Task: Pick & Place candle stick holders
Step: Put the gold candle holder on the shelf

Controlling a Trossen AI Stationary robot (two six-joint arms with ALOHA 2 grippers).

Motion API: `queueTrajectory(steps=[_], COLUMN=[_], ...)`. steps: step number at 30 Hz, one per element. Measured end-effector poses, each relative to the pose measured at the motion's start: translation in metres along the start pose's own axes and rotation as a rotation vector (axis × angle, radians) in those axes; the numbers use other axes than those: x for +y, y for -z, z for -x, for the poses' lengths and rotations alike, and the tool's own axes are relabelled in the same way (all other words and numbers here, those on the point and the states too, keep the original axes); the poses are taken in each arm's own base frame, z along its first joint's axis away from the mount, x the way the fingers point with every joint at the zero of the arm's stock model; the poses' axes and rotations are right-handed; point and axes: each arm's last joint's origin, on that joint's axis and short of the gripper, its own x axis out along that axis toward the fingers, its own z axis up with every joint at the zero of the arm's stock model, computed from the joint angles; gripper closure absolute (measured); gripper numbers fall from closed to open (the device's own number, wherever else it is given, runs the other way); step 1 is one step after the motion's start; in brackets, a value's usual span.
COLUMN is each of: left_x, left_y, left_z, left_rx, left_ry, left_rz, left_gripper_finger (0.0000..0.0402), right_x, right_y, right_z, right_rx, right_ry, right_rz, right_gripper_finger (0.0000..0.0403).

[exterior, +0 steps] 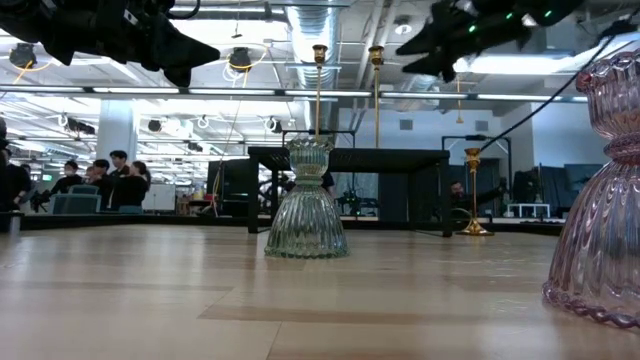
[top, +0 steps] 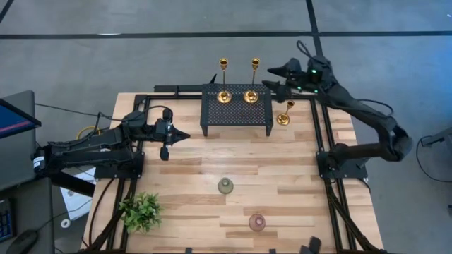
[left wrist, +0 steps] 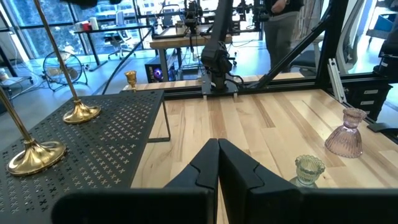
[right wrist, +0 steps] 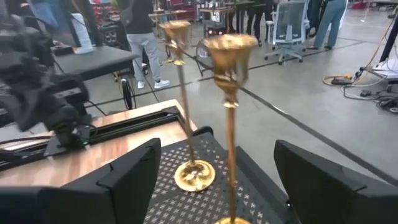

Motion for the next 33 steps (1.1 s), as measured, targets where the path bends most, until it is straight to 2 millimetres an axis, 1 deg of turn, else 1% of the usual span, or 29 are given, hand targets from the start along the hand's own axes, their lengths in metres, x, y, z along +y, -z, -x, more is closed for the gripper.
queueTrajectory(steps=[6,9,13,18,23,25,29,33], left_x=[0.0,0.0,0.0,0.0,0.0,0.0,0.0,0.0], left_y=[0.0,0.0,0.0,0.0,0.0,0.0,0.0,0.0], left_z=[0.0,0.0,0.0,0.0,0.0,0.0,0.0,0.0], left_rx=[0.0,0.0,0.0,0.0,0.0,0.0,0.0,0.0], left_ry=[0.0,0.0,0.0,0.0,0.0,0.0,0.0,0.0], left_rz=[0.0,0.0,0.0,0.0,0.0,0.0,0.0,0.0], left_gripper_finger=[0.0394,0.0394,0.0394,0.0394,0.0394,0.0394,0.0394,0.0394], right_x=[0.021,0.03,0.044,0.061,0.075,0.081,0.091,0.098], right_y=[-0.007,-0.004,0.002,0.01,0.017,0.02,0.025,0.029], right_z=[0.04,0.055,0.07,0.082,0.088,0.089,0.09,0.092], right_rx=[0.059,0.116,0.191,0.291,0.379,0.41,0.464,0.511], right_ry=[-0.006,-0.019,-0.052,-0.11,-0.061,-0.044,-0.054,-0.055], right_rz=[-0.026,-0.044,-0.047,-0.068,-0.047,-0.043,-0.018,-0.016], right_gripper_finger=[0.0101,0.0101,0.0101,0.0101,0.0103,0.011,0.0142,0.0196])
